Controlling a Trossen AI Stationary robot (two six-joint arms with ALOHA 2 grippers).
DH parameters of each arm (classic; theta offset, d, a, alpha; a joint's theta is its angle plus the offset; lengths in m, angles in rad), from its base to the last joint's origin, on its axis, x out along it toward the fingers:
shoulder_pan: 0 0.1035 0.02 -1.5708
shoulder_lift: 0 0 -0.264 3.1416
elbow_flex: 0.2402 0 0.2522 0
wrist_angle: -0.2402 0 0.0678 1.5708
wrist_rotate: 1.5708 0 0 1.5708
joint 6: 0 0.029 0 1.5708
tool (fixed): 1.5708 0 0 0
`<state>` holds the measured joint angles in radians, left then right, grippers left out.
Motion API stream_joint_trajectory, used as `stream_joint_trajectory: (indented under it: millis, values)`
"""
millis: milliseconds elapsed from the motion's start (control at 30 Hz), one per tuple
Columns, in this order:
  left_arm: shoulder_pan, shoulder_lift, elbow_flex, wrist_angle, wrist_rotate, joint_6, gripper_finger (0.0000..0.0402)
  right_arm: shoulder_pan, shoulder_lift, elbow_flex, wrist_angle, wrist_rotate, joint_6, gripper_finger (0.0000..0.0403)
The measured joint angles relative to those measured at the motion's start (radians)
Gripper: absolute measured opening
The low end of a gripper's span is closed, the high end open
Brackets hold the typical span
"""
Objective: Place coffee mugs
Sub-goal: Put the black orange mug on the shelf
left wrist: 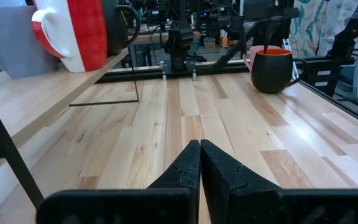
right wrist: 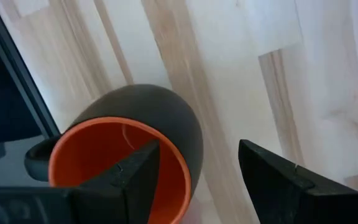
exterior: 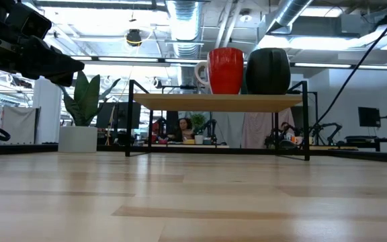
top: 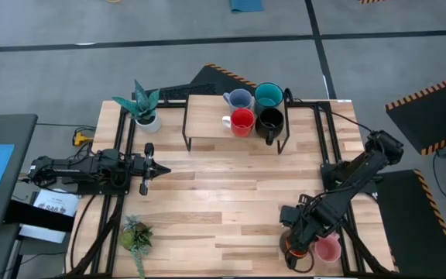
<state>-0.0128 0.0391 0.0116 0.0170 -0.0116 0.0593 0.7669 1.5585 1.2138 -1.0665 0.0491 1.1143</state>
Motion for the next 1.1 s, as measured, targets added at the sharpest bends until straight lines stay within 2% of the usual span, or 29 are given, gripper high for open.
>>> stream_joint_trajectory:
  millis: [300,567,700,967,1100]
  values:
    - [0.0,0.0,0.0,0.0,0.0,0.0,0.0,-0.003,0.0,-0.067,0.053,-0.026,-0.098,0.0244]
    - [0.0,0.0,0.0,0.0,0.0,0.0,0.0,-0.025,0.0,-0.084,0.077,-0.024,-0.103,0.0234]
    - [0.0,0.0,0.0,0.0,0.0,0.0,0.0,-0.039,0.0,-0.084,0.103,-0.024,-0.103,0.0188]
    - [0.0,0.0,0.0,0.0,0.0,0.0,0.0,-0.089,0.003,-0.086,0.169,-0.017,-0.259,0.0036]
    - [0.0,0.0,0.0,0.0,0.0,0.0,0.0,-0.17,0.003,-0.072,0.22,-0.018,-0.422,0.0033]
